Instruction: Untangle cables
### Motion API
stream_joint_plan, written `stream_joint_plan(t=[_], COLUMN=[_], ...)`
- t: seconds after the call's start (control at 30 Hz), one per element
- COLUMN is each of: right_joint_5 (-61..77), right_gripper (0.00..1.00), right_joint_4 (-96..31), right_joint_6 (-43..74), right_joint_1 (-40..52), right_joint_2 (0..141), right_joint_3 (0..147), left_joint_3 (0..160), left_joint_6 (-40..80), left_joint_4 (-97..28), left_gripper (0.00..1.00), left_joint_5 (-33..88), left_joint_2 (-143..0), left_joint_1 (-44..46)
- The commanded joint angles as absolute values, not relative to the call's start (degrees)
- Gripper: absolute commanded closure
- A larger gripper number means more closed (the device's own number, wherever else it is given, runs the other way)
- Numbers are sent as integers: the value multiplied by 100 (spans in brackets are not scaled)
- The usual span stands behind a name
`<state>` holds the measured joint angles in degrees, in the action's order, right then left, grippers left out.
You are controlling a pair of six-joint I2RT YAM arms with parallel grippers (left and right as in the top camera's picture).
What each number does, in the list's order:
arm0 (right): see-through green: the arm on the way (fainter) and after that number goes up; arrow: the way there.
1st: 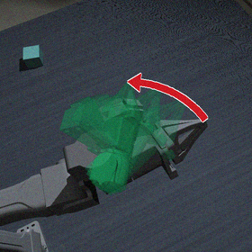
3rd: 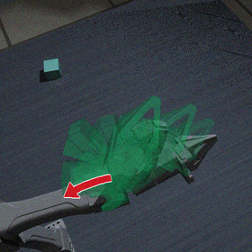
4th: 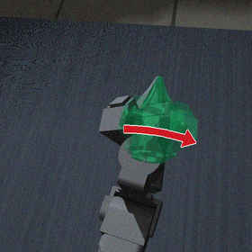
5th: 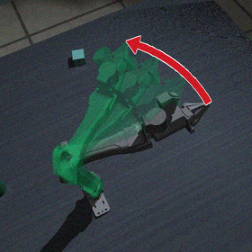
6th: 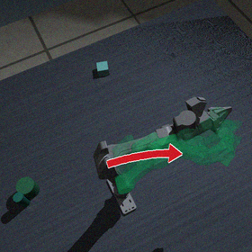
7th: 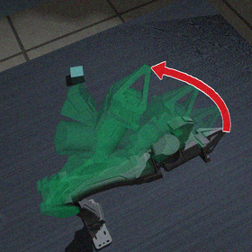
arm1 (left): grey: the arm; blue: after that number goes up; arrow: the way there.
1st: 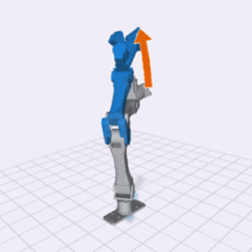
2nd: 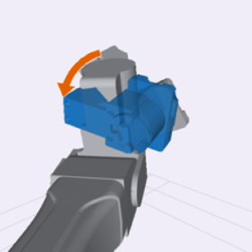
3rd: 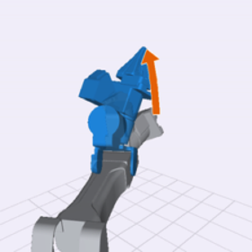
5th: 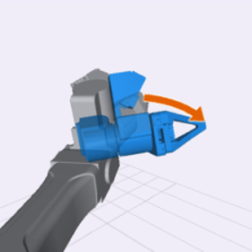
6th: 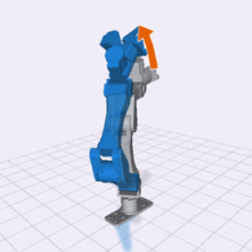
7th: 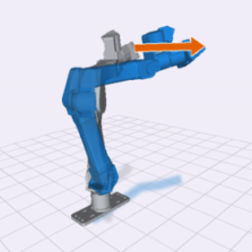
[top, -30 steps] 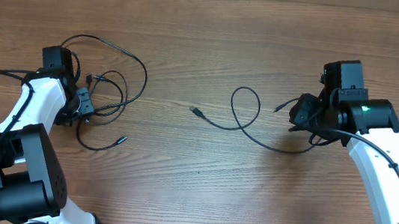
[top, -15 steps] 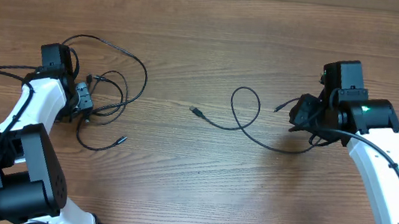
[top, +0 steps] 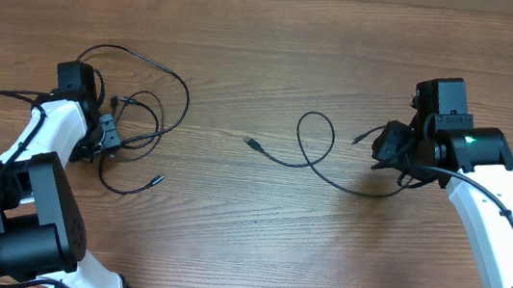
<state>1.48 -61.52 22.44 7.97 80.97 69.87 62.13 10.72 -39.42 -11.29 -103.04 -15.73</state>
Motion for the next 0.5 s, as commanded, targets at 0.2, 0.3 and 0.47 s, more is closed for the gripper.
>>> stream_joint_plan(t=[0.2,0.3,0.47], right_joint_5=[93,93,93], right_gripper=[49,49,49], right_joint_4=[-6136,-6136,-6134], right_joint_6=[2198,2200,2198], right_joint_1=[786,786,786], right_joint_2=[8103,8103,8103], right_joint_3=[7085,7085,7085], left_joint_3=[6121,6114,5999], left_joint_6=[1299,1420,1509], left_joint_4=[-4095,-4224,-4241], left_gripper=[54,55,54], left_joint_5=[-1647,-1651,-1651], left_joint_2=[-10379,-10379,-10377], left_joint_1=[-1577,-1577,-1577])
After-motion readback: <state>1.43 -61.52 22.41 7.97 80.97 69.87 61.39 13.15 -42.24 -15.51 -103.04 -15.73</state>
